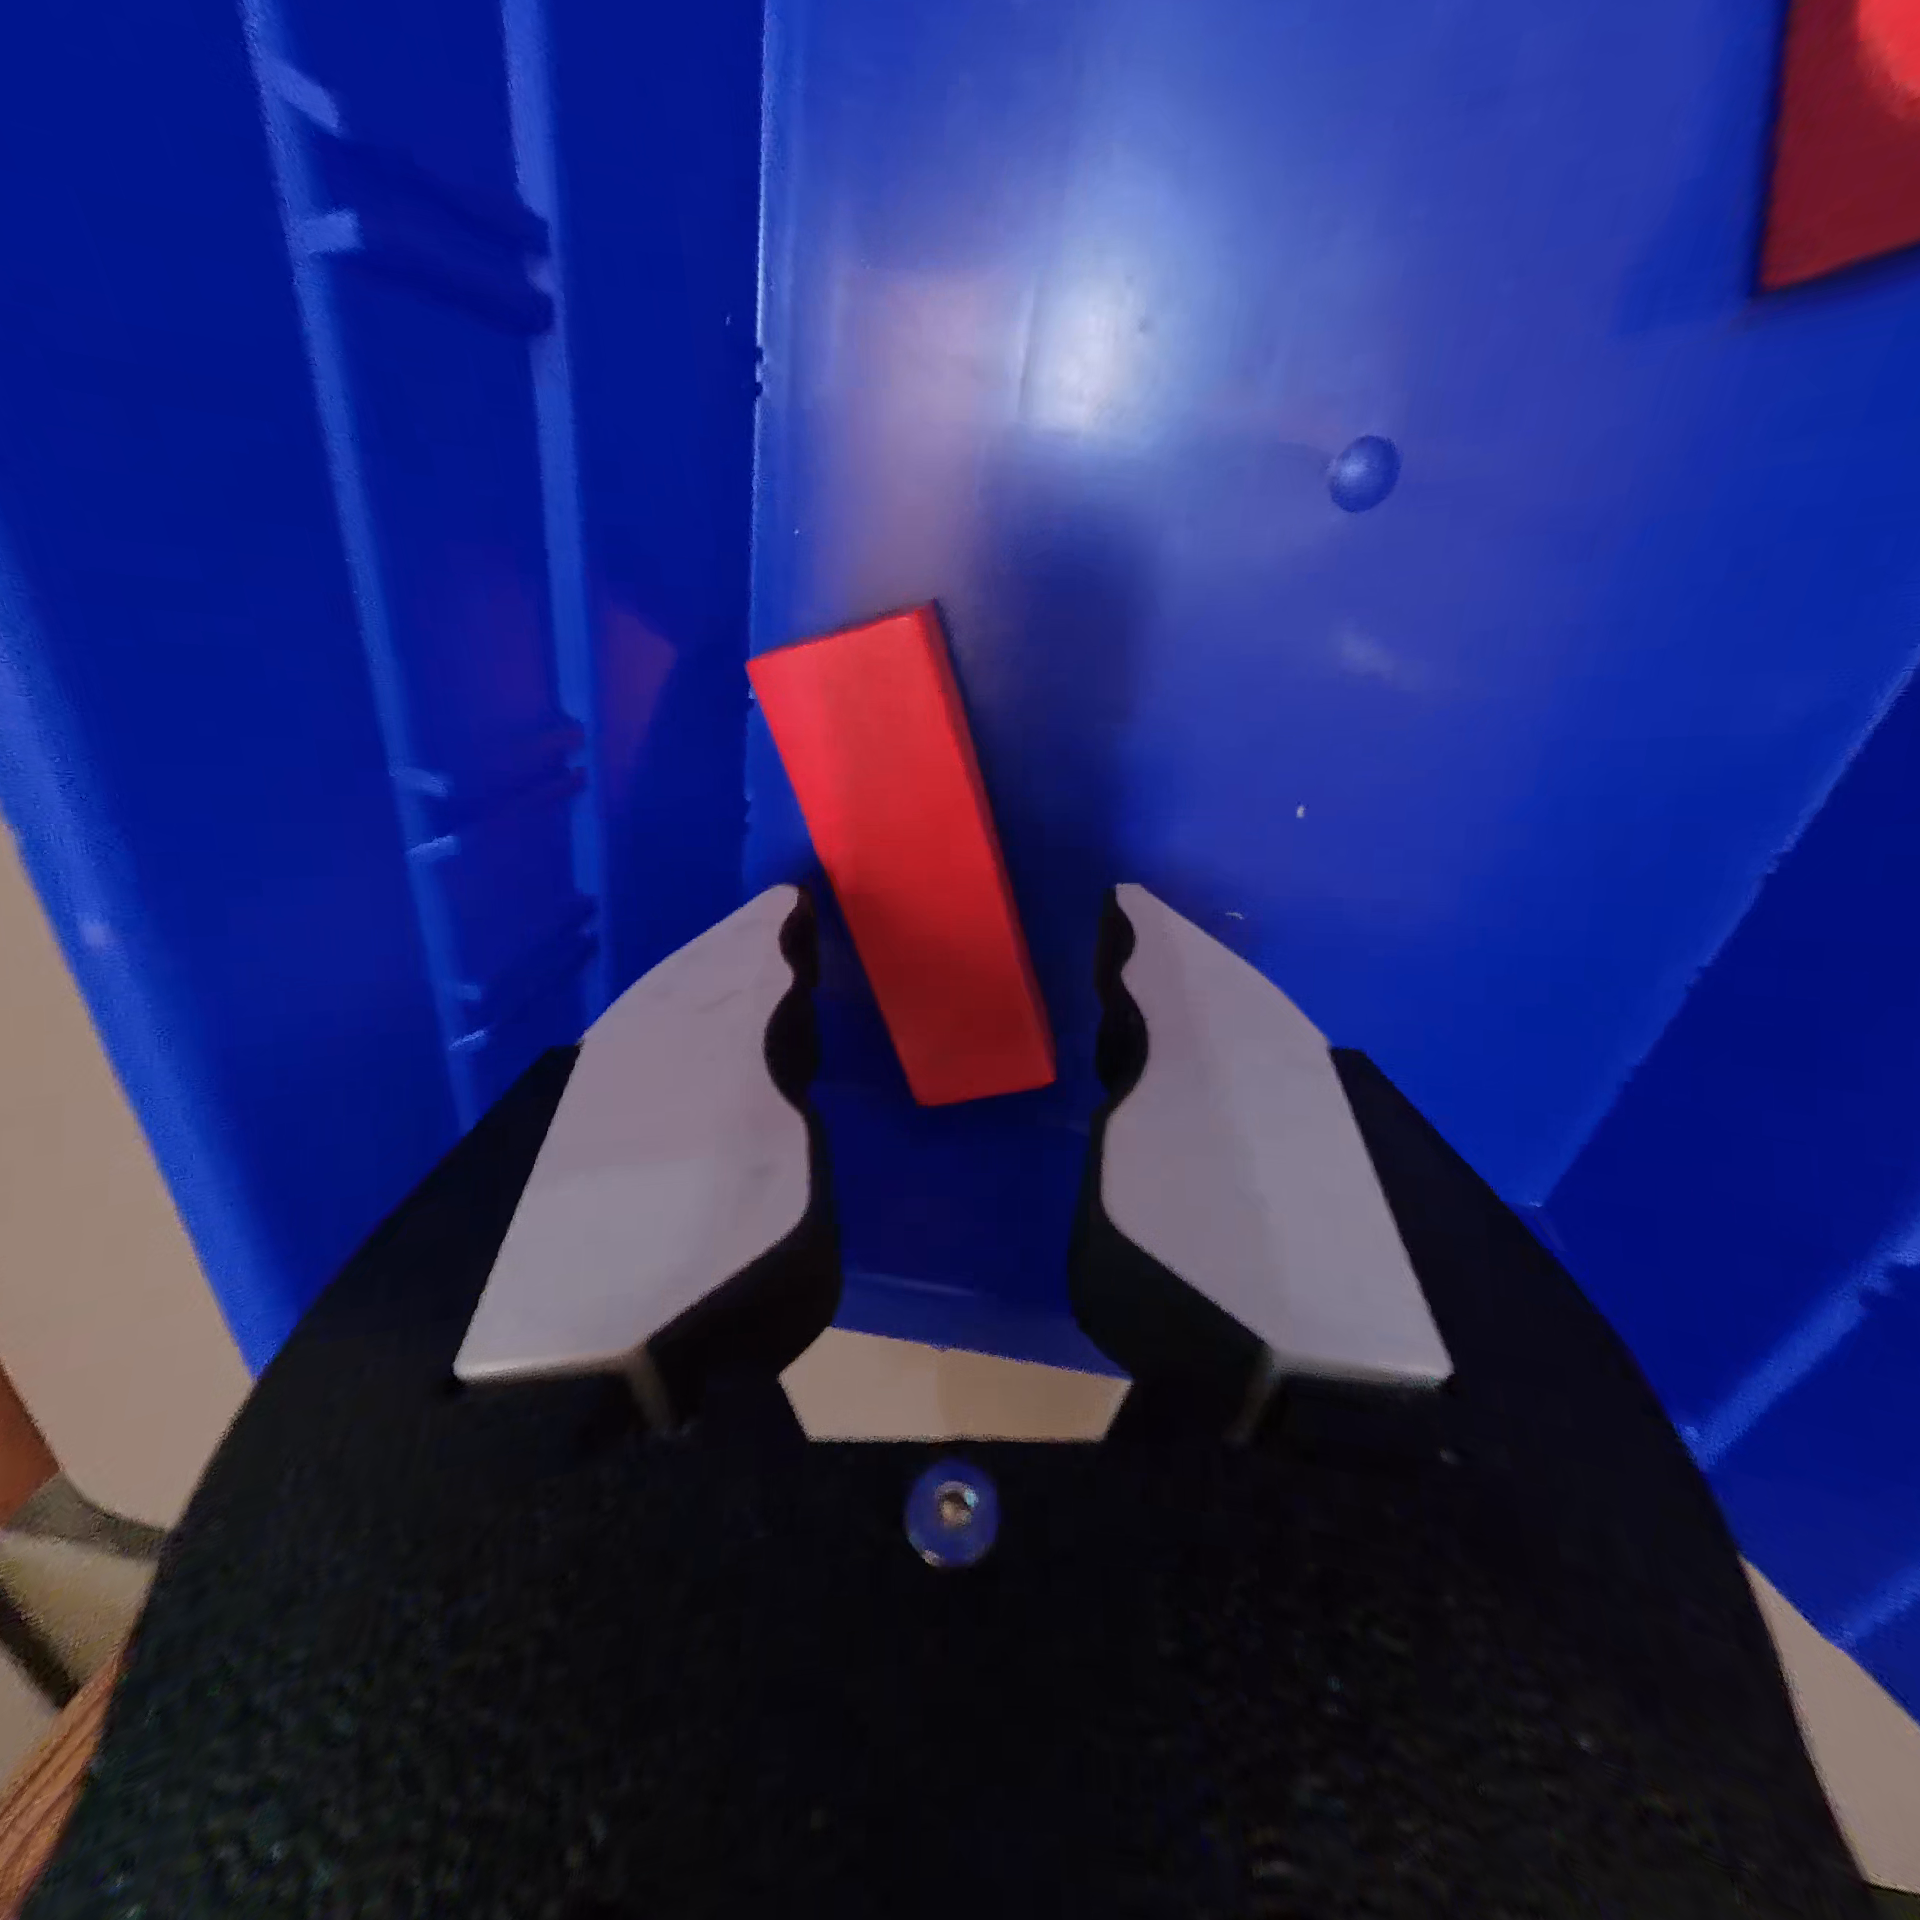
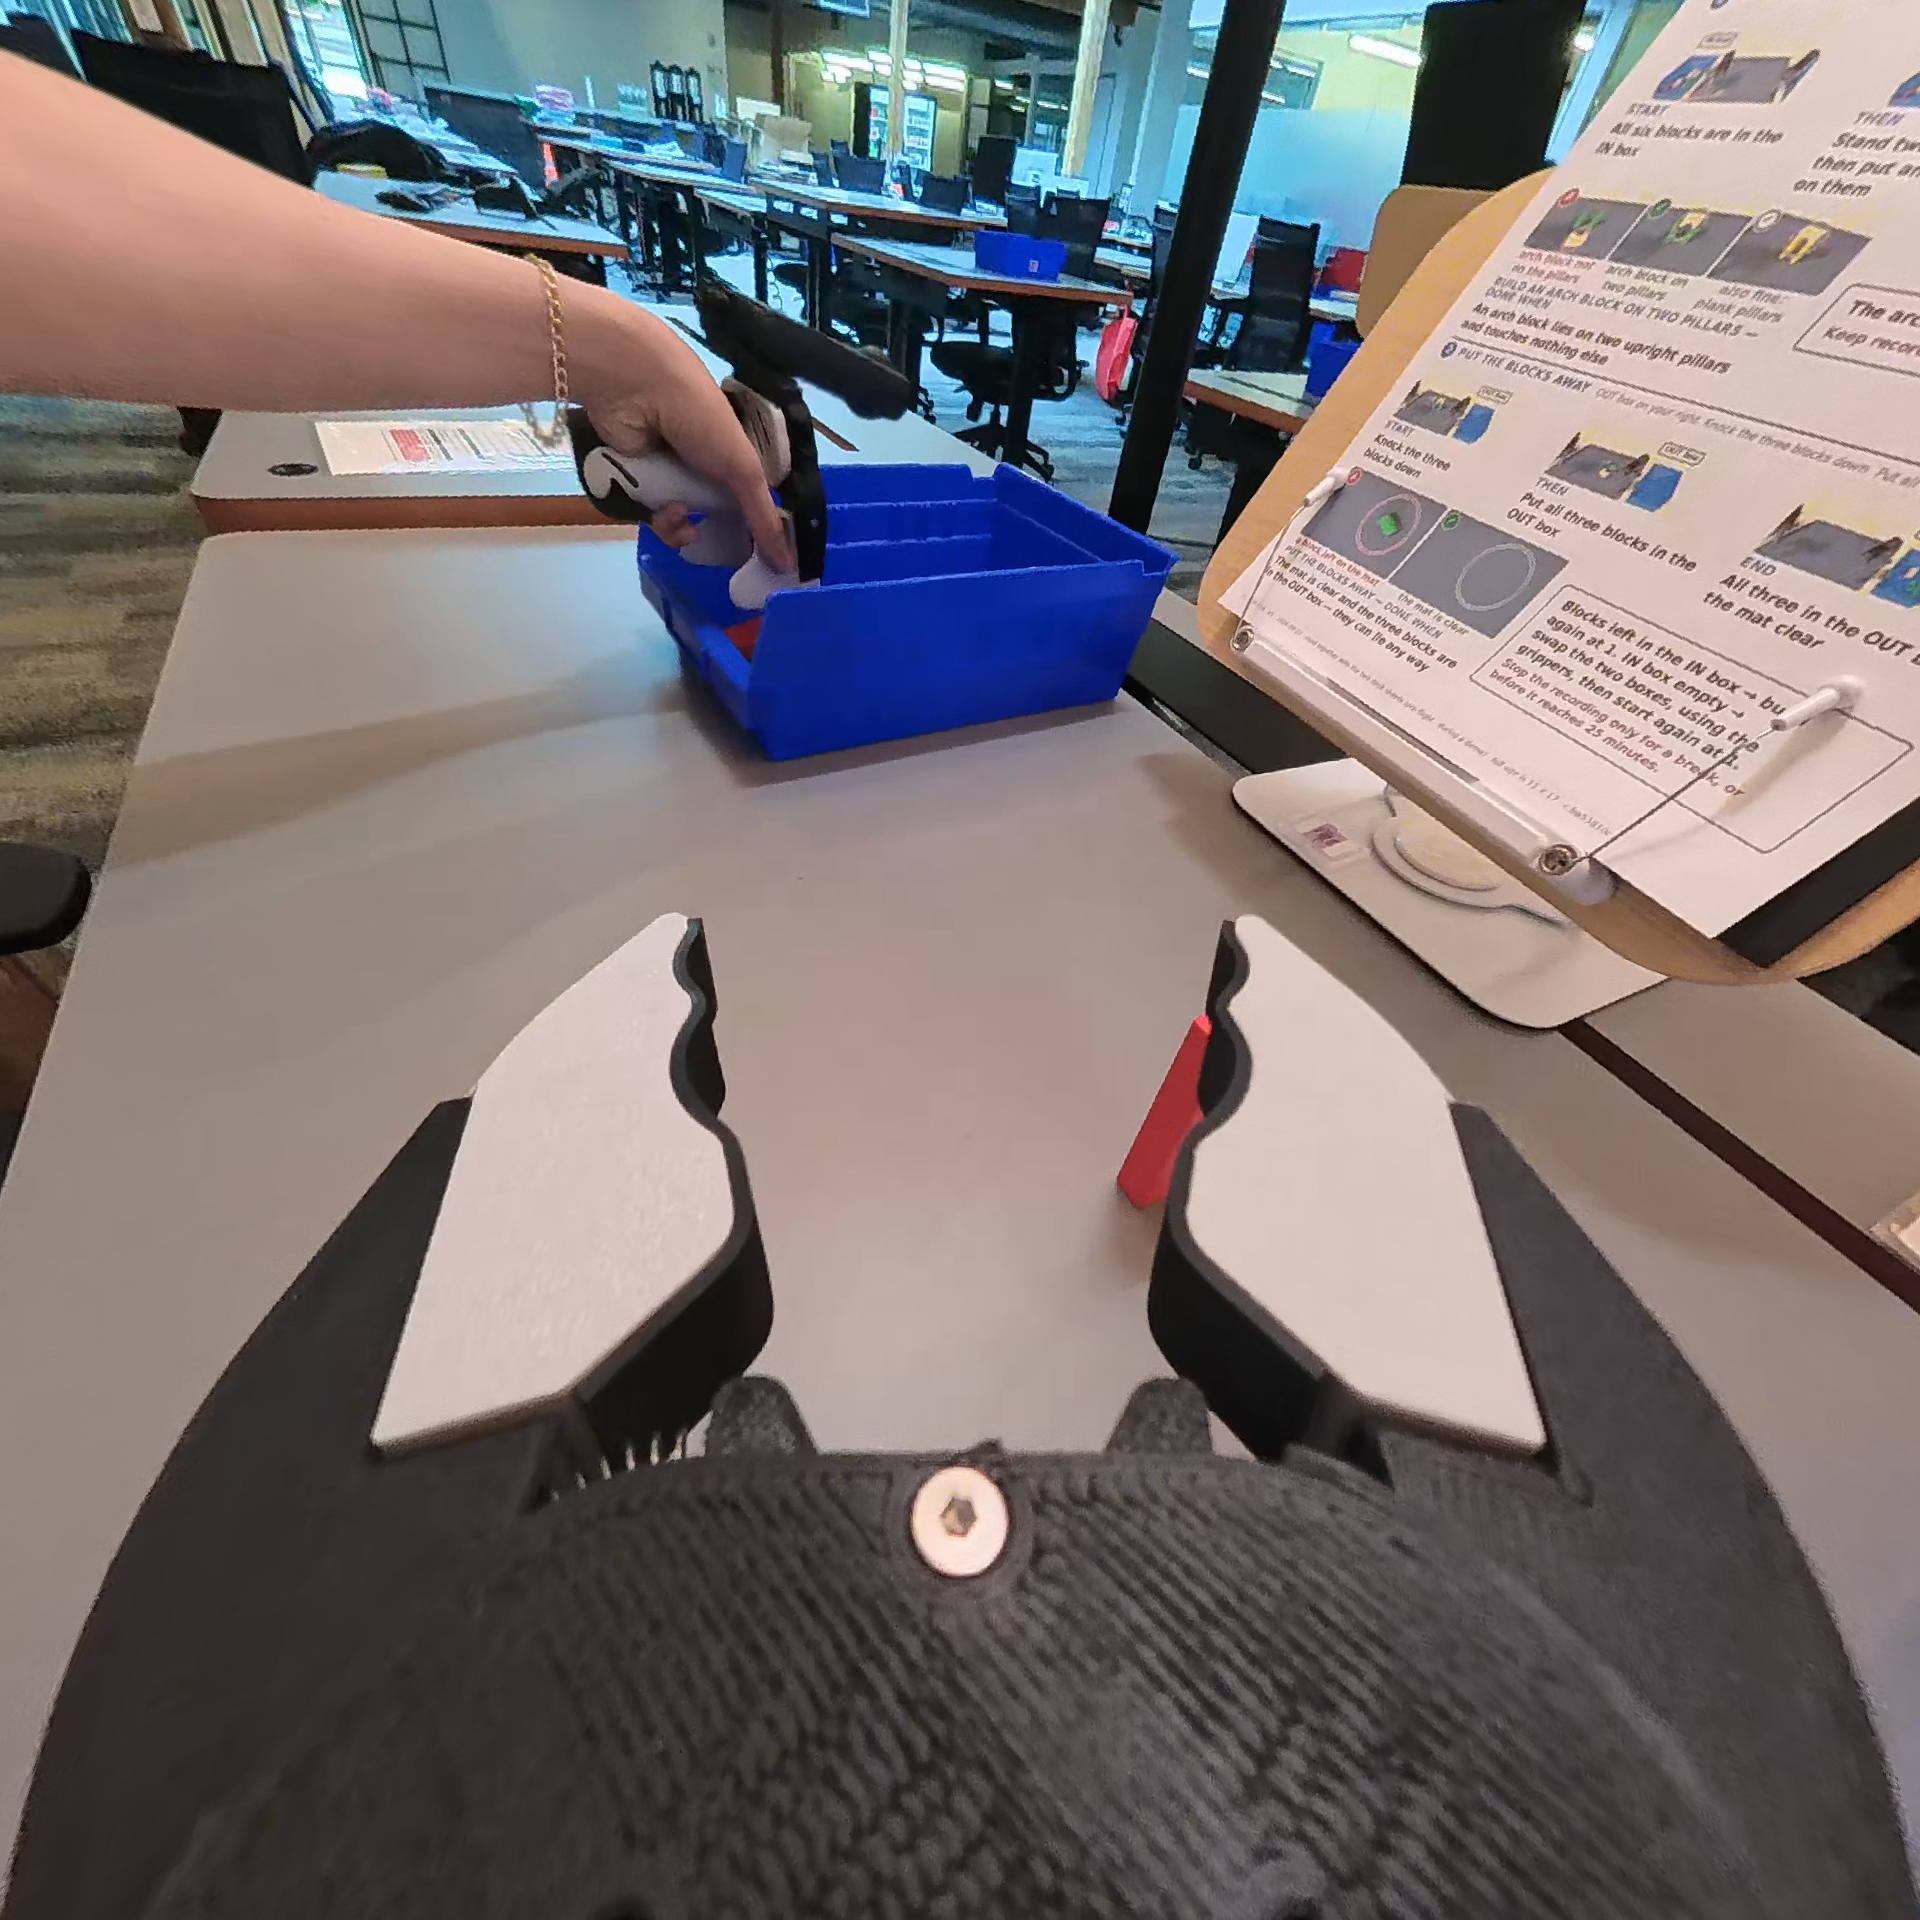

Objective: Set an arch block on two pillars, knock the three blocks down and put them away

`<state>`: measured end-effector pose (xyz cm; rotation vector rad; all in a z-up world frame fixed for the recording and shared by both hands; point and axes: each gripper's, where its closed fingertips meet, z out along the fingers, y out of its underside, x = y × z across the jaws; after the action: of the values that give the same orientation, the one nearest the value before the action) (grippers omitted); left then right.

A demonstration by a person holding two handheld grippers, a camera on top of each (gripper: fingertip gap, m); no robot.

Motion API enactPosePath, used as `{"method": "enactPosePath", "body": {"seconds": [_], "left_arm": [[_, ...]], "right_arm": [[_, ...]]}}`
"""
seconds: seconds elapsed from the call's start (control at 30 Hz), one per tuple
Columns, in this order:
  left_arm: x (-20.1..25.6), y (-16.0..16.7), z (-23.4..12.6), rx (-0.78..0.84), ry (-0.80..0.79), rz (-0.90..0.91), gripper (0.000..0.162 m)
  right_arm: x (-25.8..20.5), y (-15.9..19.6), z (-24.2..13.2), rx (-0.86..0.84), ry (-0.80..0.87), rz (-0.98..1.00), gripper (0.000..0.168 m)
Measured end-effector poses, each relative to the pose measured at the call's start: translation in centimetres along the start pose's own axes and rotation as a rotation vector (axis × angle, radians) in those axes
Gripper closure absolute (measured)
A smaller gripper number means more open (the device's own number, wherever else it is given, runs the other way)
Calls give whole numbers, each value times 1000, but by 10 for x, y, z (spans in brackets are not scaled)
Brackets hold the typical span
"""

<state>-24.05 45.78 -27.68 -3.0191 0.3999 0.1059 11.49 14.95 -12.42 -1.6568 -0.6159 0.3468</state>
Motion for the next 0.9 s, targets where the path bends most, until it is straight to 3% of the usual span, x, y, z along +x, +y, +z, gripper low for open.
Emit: {"method": "enactPosePath", "body": {"seconds": [0.17,0.3,0.6,0.73,0.83,0.9], "left_arm": [[-4,8,9,-34,-39,4,113],[-7,6,10,0,-41,14,127],[8,-4,-2,162,92,163,128],[35,-23,-66,441,184,293,128],[83,-20,-139,688,408,397,129],[125,-1,-188,833,621,519,129]], "right_arm": [[-2,5,0,0,-6,10,77],[-4,7,2,1,-14,15,77],[-11,-2,11,23,-17,-7,81],[-11,-18,14,39,8,-21,87],[-6,-38,19,47,36,12,91],[-5,-62,25,121,24,47,92]]}}
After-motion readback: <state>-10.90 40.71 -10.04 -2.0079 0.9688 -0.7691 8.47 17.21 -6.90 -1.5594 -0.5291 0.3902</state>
